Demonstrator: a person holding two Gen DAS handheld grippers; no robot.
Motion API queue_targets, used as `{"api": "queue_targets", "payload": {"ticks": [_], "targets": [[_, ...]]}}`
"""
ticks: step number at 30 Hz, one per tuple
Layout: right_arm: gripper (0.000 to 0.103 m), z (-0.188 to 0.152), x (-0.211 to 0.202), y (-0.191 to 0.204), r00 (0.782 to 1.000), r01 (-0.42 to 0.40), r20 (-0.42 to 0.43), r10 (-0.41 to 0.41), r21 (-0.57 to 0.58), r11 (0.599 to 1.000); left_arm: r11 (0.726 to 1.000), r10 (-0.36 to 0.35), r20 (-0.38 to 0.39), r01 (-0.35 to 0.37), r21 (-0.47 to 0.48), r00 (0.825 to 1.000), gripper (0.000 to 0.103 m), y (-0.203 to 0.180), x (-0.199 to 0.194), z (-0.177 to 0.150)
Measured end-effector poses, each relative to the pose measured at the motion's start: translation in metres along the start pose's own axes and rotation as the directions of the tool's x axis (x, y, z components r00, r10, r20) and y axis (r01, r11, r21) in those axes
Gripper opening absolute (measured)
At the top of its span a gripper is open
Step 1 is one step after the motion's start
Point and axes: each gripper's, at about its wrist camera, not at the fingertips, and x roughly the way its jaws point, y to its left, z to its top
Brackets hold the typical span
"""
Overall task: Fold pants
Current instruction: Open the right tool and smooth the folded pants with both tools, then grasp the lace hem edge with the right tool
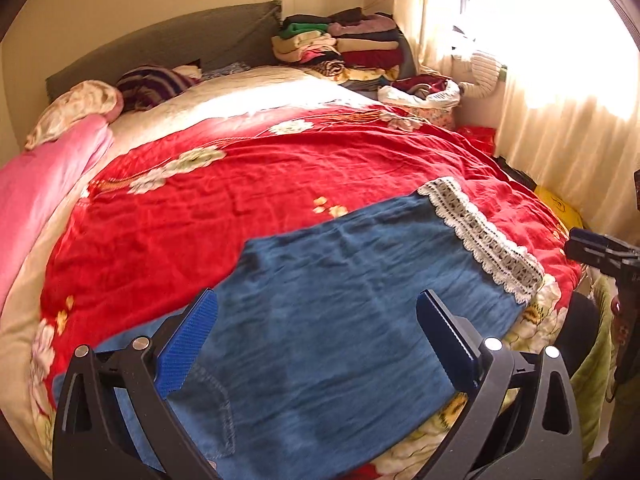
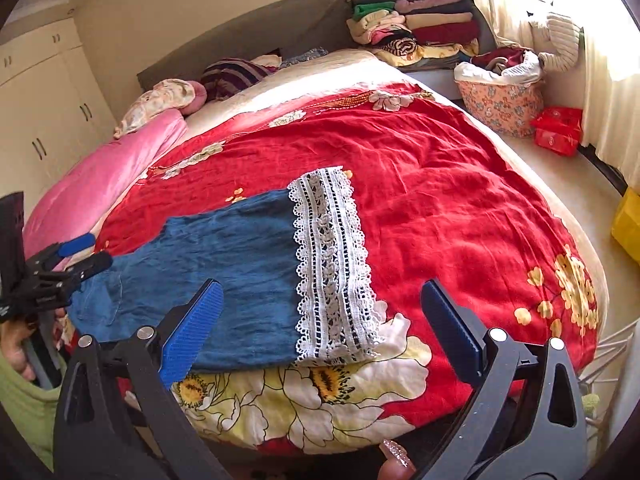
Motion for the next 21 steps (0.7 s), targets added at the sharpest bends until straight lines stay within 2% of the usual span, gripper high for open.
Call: {"api": "queue_targets", "payload": {"ticks": [13,21], "targets": [[0.094,-0.010,0.019,-0.007,0.999,-0.010,-0.047,0.012,0.035,0.999,0.992,-0.042,-0.030,0.045,0.118,0.999,0.099,-0.043,0.041,0.031],[0.094,-0.015,0.035,-0.009,0.996,-0.009,-0.086,0.014,0.057,0.998,0.989,-0.066,-0.078,0.076,0.130,0.995,0.099,-0.050,0.071,0.040]]}}
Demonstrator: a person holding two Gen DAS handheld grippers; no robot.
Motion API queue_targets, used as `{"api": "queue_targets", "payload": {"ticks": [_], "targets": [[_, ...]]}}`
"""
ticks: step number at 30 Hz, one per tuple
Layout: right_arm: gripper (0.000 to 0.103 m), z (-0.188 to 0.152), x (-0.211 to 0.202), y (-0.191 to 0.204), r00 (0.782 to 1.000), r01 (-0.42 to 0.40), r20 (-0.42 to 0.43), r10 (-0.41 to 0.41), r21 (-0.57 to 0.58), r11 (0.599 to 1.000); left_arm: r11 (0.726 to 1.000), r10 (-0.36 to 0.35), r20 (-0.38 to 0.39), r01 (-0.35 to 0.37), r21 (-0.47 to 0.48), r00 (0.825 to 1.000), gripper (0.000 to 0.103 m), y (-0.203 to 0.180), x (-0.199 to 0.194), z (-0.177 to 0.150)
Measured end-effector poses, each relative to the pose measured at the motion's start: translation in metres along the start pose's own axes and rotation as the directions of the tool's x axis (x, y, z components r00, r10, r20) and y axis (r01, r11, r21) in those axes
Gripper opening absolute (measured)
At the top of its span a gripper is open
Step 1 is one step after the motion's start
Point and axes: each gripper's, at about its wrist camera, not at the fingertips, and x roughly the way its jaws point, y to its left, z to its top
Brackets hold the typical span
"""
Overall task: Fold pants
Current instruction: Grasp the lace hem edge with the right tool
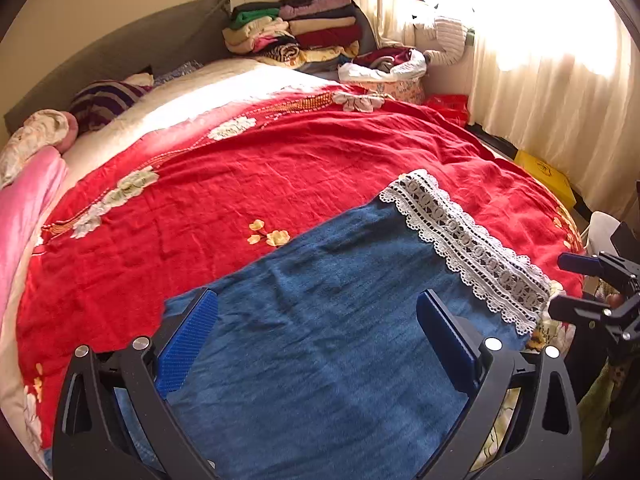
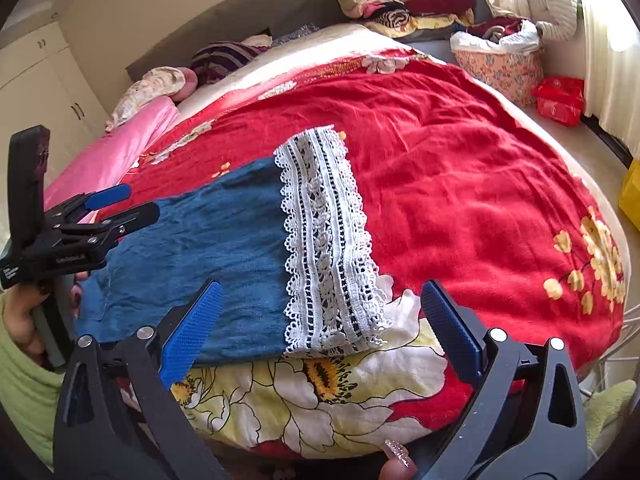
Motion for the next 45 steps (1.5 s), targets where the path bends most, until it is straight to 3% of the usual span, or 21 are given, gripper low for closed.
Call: {"api": "queue_targets", "payload": {"ticks": [17,24,29,32,34,36,39,45], "targets": [[0.094,-0.009,0.037,-0.013,0.995,-0.021,-0.092,0.029,0.085,0.996,0.991,-0.129,-0.106,0.132,0.022,0.986,0.098,-0.004,0.091,0.044],[0.094,-0.010,0.041,-0.014,0.996,-0.027,-0.084,0.034,0.089,0.996,0.966,-0.251,-0.139,0.256,0.023,0.958,0.097,-0.008,0.125,0.054],[0.093,-0.007,0.045,-0.012,0.996,-0.033,-0.078,0.040,0.081,0.996,0.946,-0.315,-0.152,0.322,0.023,0.937,0.077,-0.017,0.140,0.050],[0.081,-0.006,0.048,-0.009,0.997,-0.041,-0.070,0.045,0.070,0.997,0.941,-0.332,-0.152,0.338,0.012,0.931,0.065,-0.017,0.142,0.048],[0.072,-0.006,0.051,-0.005,0.996,-0.047,-0.067,0.051,0.055,0.997,0.933,-0.356,-0.144,0.360,0.005,0.923,0.043,-0.016,0.139,0.048],[0.061,-0.006,0.053,-0.003,0.997,-0.053,-0.063,0.055,0.048,0.997,0.925,-0.376,-0.139,0.380,0.003,0.916,0.034,-0.019,0.137,0.049],[0.029,-0.005,0.053,-0.006,0.993,-0.104,-0.046,0.107,0.066,0.992,0.933,-0.351,-0.136,0.358,0.028,0.926,0.030,-0.024,0.135,0.047],[0.020,-0.004,0.049,-0.001,0.984,-0.176,-0.006,0.176,0.051,0.983,0.934,-0.354,-0.113,0.356,0.005,0.929,0.020,-0.021,0.129,0.045]]}}
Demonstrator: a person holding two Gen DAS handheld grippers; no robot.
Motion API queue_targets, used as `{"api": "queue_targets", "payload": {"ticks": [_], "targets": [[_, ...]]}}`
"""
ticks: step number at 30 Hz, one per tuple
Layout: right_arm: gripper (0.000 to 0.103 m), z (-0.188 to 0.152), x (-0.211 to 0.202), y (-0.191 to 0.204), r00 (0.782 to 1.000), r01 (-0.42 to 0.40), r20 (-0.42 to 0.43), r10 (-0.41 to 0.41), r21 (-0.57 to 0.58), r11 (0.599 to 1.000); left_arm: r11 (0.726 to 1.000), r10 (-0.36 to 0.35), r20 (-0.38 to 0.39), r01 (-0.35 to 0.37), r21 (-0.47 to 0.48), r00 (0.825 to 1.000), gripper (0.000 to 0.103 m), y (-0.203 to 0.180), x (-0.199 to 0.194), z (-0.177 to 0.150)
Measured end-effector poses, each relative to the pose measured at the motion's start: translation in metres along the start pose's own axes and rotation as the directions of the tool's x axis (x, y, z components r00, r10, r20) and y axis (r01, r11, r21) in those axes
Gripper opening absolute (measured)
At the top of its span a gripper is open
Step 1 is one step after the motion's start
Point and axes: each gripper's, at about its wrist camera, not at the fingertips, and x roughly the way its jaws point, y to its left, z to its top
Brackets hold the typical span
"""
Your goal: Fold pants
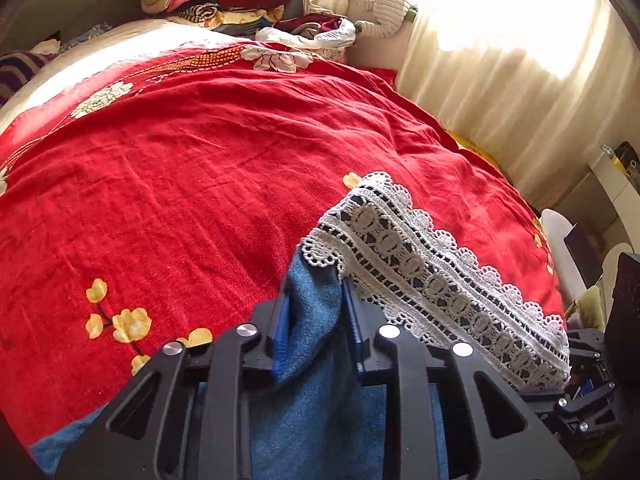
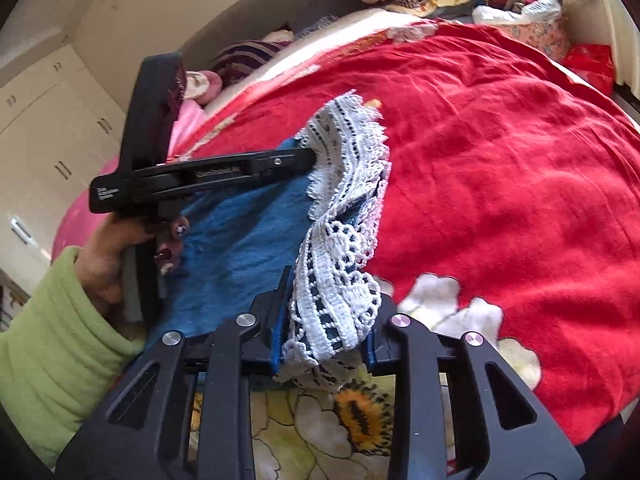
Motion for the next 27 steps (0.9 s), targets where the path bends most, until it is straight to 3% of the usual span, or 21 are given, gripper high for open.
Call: {"api": "queue_targets", "payload": {"ticks": [5,10,16,20,23,27], "targets": [[0.020,0.000,-0.012,0.014,0.997,-0.030,0.066,0.034,-0.060,0.998,0.998,-0.034,0.040,0.035,-0.044,0.999,0.014,0.004,-0.019,-0.004],[0.018,0.000,-0.027,0.049,0.991,-0.034,0.121,0.056,-0.181,0.983,0.992,-0.075,0.130,0.087,-0.093,0.989,0.008,0.014,-0.056,-0.014],[0.018,0.001,-0.030,0.112,0.989,-0.016,0.132,0.069,-0.362,0.932,0.981,-0.084,0.225,0.121,-0.155,0.971,0.008,0.039,-0.102,-0.032],[0.018,-0.012,-0.008,0.153,0.996,-0.010,0.074,0.051,-0.478,0.878,0.974,-0.039,0.237,0.090,-0.206,0.971,0.008,0.059,-0.122,-0.055],[0.018,-0.029,0.020,0.185,1.000,0.008,0.014,0.001,-0.588,0.809,0.965,-0.005,0.220,0.062,-0.256,0.975,0.009,0.075,-0.128,-0.076],[0.018,-0.055,0.052,0.216,0.997,0.010,-0.045,-0.059,-0.709,0.705,0.932,0.042,0.241,0.049,-0.359,0.970,0.036,0.102,-0.155,-0.110]]}}
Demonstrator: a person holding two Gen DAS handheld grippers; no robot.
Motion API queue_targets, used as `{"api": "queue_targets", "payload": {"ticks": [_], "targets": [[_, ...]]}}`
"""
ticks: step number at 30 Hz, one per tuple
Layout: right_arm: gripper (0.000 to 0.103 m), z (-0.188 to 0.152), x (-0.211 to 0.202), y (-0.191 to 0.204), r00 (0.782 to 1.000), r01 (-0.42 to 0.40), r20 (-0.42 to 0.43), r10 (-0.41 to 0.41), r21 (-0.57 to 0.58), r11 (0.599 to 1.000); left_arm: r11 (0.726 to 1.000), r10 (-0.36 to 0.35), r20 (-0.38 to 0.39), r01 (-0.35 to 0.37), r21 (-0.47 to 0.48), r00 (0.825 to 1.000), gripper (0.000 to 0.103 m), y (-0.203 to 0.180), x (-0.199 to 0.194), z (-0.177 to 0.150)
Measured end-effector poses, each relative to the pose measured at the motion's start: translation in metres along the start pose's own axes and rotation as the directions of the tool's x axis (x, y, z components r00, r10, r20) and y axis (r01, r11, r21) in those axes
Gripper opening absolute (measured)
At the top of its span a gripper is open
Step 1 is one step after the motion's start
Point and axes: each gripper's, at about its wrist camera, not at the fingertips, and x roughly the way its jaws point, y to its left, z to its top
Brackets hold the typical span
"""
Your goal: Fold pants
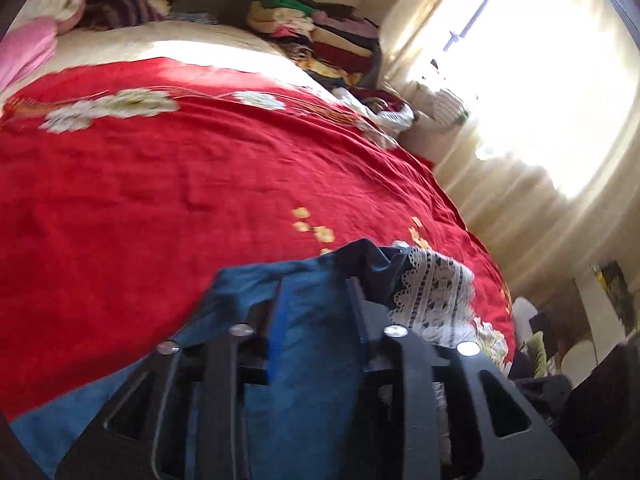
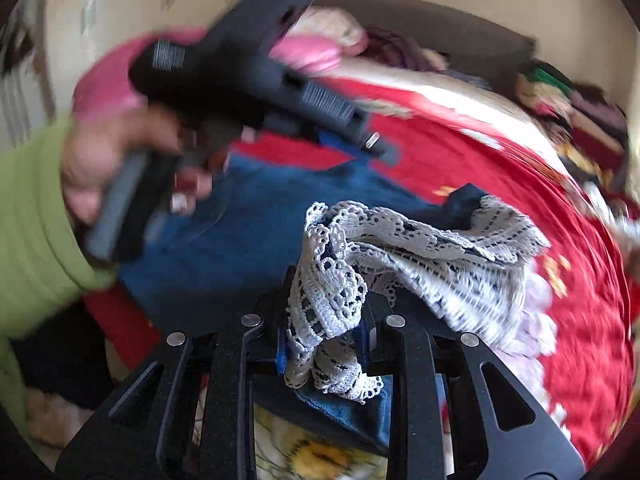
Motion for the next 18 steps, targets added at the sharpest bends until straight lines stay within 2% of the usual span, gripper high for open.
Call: {"api": "queue_targets", "payload": {"ticks": [2,4,5,7,9,11,13,14,17,18], "targets": [[0.018,-0.002,0.013,0.020,0.999,0.016,-0.039,-0.019,-0.070,0.997,0.999,0.016,0.015,-0.015,-0.034,1.000,0.042,0.011,-0.017,-0.007],[0.024,-0.006,0.020,0.030,0.998,0.007,-0.066,-0.014,-0.101,0.995,0.998,0.043,0.024,-0.042,-0.041,0.999,0.050,0.017,-0.033,-0.015],[0.033,-0.008,0.022,0.033,0.997,-0.007,-0.072,-0.001,-0.101,0.995,0.998,0.059,0.026,-0.058,-0.040,0.998,0.052,0.019,-0.041,-0.022],[0.046,-0.012,0.015,0.031,0.996,-0.066,-0.067,0.061,-0.070,0.995,0.996,0.078,0.024,-0.077,-0.040,0.997,0.058,0.019,-0.049,-0.034],[0.051,-0.015,-0.002,0.021,0.989,-0.141,-0.039,0.141,0.000,0.990,0.995,0.085,0.016,-0.084,-0.051,0.996,0.058,0.019,-0.053,-0.048],[0.056,-0.018,-0.027,0.002,0.985,-0.174,0.023,0.173,0.078,0.982,0.996,0.077,0.010,-0.076,-0.056,0.997,0.058,0.017,-0.056,-0.060],[0.061,-0.020,-0.046,-0.020,0.986,-0.157,0.080,0.146,0.148,0.976,0.997,0.057,-0.004,-0.057,-0.049,0.998,0.059,0.012,-0.060,-0.074],[0.062,-0.022,-0.054,-0.037,0.989,-0.125,0.099,0.107,0.198,0.972,0.998,0.039,-0.015,-0.040,-0.053,0.999,0.059,0.009,-0.060,-0.081],[0.065,-0.025,-0.054,-0.083,0.997,-0.034,0.080,0.007,0.346,0.938,0.998,0.003,-0.050,-0.006,-0.058,0.999,0.059,-0.001,-0.057,-0.096],[0.066,-0.028,-0.050,-0.101,0.998,-0.037,0.067,0.011,0.404,0.914,0.999,-0.004,-0.065,0.000,-0.054,0.998,0.060,-0.006,-0.055,-0.101]]}}
